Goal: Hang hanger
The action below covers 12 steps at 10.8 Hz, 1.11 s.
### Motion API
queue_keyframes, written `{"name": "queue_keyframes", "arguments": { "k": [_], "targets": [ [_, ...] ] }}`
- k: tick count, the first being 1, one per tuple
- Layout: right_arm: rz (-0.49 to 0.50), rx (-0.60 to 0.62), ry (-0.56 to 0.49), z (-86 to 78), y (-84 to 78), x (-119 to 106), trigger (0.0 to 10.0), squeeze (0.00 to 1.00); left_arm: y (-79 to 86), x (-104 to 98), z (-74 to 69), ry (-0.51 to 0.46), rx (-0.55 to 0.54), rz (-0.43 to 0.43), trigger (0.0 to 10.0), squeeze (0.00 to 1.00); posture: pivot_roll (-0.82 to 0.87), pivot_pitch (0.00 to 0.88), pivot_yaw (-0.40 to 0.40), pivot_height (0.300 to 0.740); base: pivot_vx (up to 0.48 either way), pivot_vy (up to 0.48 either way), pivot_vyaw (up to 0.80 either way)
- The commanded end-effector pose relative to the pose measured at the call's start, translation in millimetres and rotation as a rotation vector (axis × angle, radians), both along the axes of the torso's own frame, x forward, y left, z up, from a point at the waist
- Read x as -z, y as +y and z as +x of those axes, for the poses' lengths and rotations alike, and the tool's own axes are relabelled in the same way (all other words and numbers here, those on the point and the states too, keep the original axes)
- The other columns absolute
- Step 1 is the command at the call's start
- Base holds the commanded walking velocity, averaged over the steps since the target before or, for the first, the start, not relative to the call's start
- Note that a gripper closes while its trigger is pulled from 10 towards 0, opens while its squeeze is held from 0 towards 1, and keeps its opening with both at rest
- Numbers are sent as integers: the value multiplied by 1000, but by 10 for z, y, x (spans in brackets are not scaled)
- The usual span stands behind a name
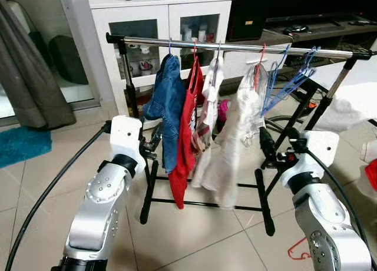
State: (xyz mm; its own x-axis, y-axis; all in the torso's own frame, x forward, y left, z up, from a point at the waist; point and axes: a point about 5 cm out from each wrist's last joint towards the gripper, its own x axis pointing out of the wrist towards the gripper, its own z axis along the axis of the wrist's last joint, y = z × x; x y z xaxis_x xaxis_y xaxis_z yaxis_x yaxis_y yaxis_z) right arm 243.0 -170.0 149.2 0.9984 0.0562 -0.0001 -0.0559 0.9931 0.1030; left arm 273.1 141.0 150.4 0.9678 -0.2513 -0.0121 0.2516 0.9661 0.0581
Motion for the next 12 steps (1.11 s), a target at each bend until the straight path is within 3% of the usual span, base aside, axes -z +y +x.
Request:
{"name": "queue_keyframes", "arguments": {
  "k": [1,2,3,5,8,10,12],
  "targets": [
    [-35,22,4,5,-31,15,10000,0,17,-54,16,0,-18,8,10000,1000,15,0,-1,740,0,0,0],
    [-128,43,20,17,-38,35,10000,0,10,-53,17,-15,-10,37,10000,1000,14,0,0,740,0,0,0],
    [-143,23,19,30,-20,40,10000,0,3,-46,12,-17,-8,25,10000,1000,13,0,1,740,0,0,0],
    [-41,-4,34,16,21,52,10000,0,-17,-44,1,-13,11,34,10000,1000,14,0,1,740,0,0,0],
    [-68,15,24,31,18,58,10000,0,-28,-24,-5,2,20,56,10000,1000,16,0,3,740,0,-184,0],
    [-86,-15,17,42,52,49,10000,0,-61,-34,-5,-15,53,76,10000,878,16,0,5,740,0,0,0],
    [-35,-8,25,33,67,56,10000,0,-62,-40,-4,-18,57,79,10000,863,15,0,6,740,0,480,-400]
  ]
}}
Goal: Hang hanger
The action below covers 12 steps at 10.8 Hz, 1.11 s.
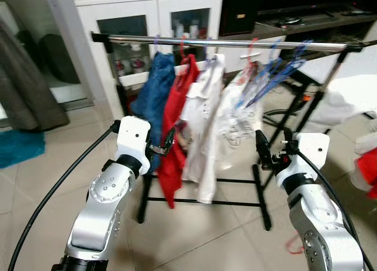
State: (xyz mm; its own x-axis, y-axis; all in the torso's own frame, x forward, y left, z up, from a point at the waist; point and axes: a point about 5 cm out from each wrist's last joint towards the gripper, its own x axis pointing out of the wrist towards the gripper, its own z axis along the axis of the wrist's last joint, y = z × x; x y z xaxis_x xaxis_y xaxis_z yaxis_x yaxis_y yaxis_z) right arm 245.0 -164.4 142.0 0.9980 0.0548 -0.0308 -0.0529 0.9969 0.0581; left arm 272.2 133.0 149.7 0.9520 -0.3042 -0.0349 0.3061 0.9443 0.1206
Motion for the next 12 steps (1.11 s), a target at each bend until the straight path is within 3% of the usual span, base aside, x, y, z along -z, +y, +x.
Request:
{"name": "queue_keyframes", "arguments": {
  "k": [1,4,6,8,9,11,12],
  "targets": [
    [11,-7,0,10,9,-14,10000,0,20,-48,5,-22,1,10,10000,863,16,0,6,740,0,480,-800],
    [38,-8,3,12,38,-15,10000,0,66,-52,9,-12,-15,-3,10000,871,20,0,3,740,0,480,0],
    [51,-10,6,19,53,-11,10000,0,72,-51,-5,16,18,-55,10000,1000,24,0,0,740,0,471,0],
    [28,-8,0,29,54,-15,10000,0,94,-55,-3,3,-8,-14,10000,1000,29,0,-5,740,0,193,0],
    [30,-6,0,30,54,-13,10000,0,86,-52,-3,12,-7,-22,10000,941,29,0,-3,740,0,0,0],
    [39,9,12,29,39,-2,10000,0,88,-53,-3,8,-8,-18,10000,941,30,0,-2,740,0,0,0],
    [43,13,8,34,36,-10,10000,0,104,-59,2,1,-22,-4,10000,490,31,0,-2,740,0,0,0]
  ]
}}
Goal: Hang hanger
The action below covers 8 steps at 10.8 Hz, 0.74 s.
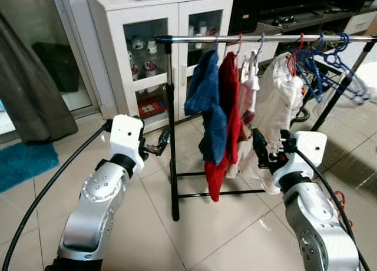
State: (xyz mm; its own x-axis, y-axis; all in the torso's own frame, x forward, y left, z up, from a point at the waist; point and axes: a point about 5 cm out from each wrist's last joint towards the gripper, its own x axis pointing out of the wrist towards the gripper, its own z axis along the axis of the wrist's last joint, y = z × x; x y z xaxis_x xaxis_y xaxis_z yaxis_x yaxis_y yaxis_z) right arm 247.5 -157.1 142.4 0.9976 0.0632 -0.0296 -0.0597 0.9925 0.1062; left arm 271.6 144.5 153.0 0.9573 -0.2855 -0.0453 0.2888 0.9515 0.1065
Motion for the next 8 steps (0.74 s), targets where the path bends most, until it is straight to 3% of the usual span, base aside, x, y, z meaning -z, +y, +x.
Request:
{"name": "queue_keyframes", "arguments": {
  "k": [1,5,7,8],
  "targets": [
    [-13,3,-10,13,-22,-24,10000,0,-7,-43,13,-25,1,0,10000,482,33,0,-5,740,0,0,0],
    [-81,-38,-16,60,31,-44,10000,0,-9,-71,2,-38,10,-15,10000,498,39,0,-13,740,0,0,0],
    [-81,-41,-18,68,35,-50,10000,0,-9,-73,2,-38,12,-19,10000,498,41,0,-15,740,291,0,800],
    [-58,-26,-26,79,23,-63,10000,0,-9,-72,5,-37,13,-19,10000,498,41,0,-13,740,300,0,0]
  ]
}}
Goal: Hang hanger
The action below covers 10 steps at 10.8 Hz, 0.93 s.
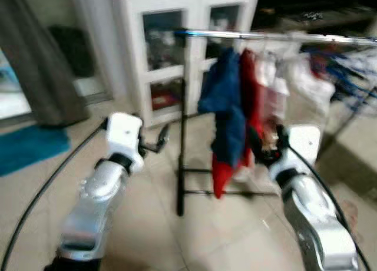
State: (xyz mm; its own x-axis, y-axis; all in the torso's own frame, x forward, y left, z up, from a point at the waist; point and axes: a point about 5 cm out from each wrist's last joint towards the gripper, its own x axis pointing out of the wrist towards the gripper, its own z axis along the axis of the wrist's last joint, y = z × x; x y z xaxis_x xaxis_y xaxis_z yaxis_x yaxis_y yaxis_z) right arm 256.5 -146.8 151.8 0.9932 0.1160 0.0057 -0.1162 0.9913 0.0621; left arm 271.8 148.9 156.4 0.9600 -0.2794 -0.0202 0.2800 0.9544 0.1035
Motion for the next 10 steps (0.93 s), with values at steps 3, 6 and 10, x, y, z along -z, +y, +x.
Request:
{"name": "queue_keyframes", "arguments": {
  "k": [3,6,10],
  "targets": [
    [8,18,8,2,-73,14,10000,0,-60,-36,4,-10,28,-4,10000,494,43,0,-13,740,301,0,0],
    [25,-1,-6,71,-50,-56,10000,0,-67,-28,0,-6,37,-3,10000,494,50,0,-22,740,299,0,0],
    [16,-13,13,127,-57,-109,10000,0,-78,-20,-5,-2,46,-5,10000,494,47,0,-31,740,299,0,0]
  ]
}}
